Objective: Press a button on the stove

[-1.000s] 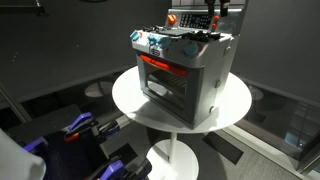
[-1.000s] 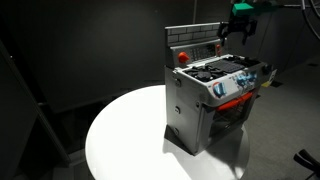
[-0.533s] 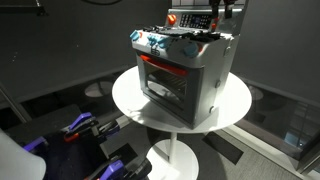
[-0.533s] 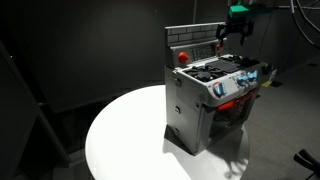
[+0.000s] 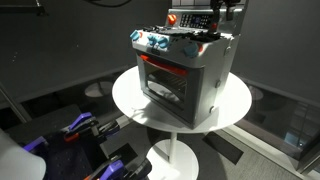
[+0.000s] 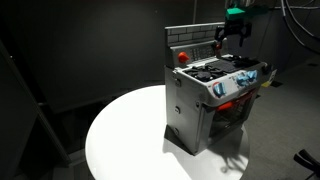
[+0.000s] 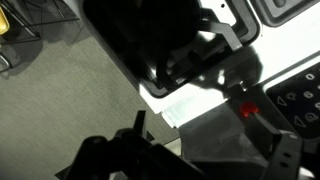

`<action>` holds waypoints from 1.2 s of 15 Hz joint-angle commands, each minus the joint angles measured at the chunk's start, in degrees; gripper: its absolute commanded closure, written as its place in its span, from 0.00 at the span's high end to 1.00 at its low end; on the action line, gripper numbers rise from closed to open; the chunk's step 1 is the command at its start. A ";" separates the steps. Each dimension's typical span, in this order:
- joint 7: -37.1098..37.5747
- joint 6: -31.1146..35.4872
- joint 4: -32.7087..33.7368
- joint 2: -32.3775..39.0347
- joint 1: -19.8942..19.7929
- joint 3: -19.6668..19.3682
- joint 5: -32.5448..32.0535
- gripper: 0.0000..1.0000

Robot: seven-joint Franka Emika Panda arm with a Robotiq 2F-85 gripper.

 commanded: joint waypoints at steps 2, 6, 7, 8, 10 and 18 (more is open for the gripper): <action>-0.51 -1.97 1.47 -0.31 0.90 -0.88 0.69 1.00; -2.91 -3.34 -3.31 -5.41 1.14 0.03 1.74 1.00; -4.22 -4.40 -4.75 -7.08 1.16 0.43 2.55 1.00; -5.14 -5.59 -5.70 -8.35 1.35 0.64 3.05 1.00; -7.11 -8.09 -8.42 -11.58 1.71 1.18 4.01 1.00; -16.80 -20.39 -15.19 -20.14 1.64 2.78 5.14 1.00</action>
